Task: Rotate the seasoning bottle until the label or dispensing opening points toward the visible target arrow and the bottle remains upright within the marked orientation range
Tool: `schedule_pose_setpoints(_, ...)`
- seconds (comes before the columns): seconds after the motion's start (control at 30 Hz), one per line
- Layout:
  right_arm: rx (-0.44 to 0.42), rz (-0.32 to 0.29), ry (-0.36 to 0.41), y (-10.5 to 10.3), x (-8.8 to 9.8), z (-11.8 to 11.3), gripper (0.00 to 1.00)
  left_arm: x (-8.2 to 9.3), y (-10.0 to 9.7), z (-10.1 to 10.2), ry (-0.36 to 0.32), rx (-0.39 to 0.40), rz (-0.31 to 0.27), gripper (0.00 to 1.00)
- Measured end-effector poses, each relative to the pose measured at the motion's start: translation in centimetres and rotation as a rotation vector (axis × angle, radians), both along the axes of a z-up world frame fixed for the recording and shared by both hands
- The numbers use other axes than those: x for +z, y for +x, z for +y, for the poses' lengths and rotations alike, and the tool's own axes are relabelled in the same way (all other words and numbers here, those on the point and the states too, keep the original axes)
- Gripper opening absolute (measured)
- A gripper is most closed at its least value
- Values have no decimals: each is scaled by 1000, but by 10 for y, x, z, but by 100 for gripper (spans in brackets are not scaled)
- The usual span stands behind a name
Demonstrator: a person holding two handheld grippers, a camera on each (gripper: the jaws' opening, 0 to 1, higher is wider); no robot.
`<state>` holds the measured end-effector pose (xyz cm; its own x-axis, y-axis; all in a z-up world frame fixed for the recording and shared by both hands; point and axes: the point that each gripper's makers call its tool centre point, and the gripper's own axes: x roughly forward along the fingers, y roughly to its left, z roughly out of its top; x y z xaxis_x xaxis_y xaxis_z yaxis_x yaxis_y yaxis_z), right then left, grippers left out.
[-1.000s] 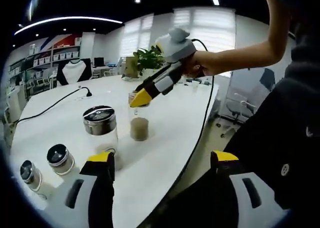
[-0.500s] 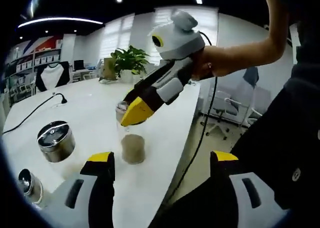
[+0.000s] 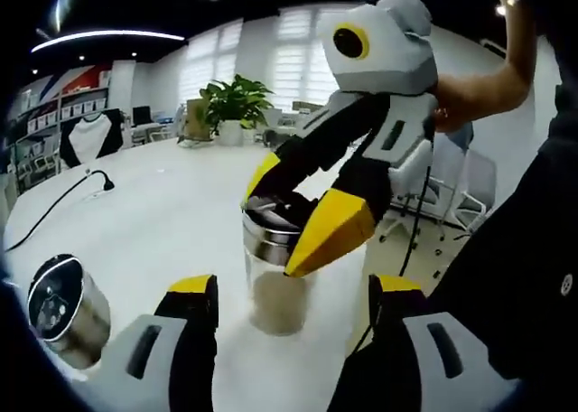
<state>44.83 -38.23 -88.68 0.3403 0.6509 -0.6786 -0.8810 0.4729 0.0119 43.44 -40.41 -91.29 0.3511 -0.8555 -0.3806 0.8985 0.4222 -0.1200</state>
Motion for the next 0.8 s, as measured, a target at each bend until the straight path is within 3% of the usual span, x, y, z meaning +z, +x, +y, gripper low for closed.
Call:
schedule_pose_setpoints(0.1,40,0,2,-2,0,1,38,-1,-1,-6,-5,-42,13,69)
schedule_pose_setpoints(0.23,85,0,-2,-4,1,2,38,-1,-4,-14,-23,-88,36,54)
schedule_pose_setpoints(0.5,129,5,5,-11,1,3,38,-12,0,-22,29,-118,36,48)
schedule_pose_setpoints(0.63,99,-1,19,-9,1,2,38,-14,3,-20,34,-103,42,45)
schedule_pose_setpoints(0.8,-13,-3,28,-6,1,-1,38,-16,6,-21,28,-1,66,45)
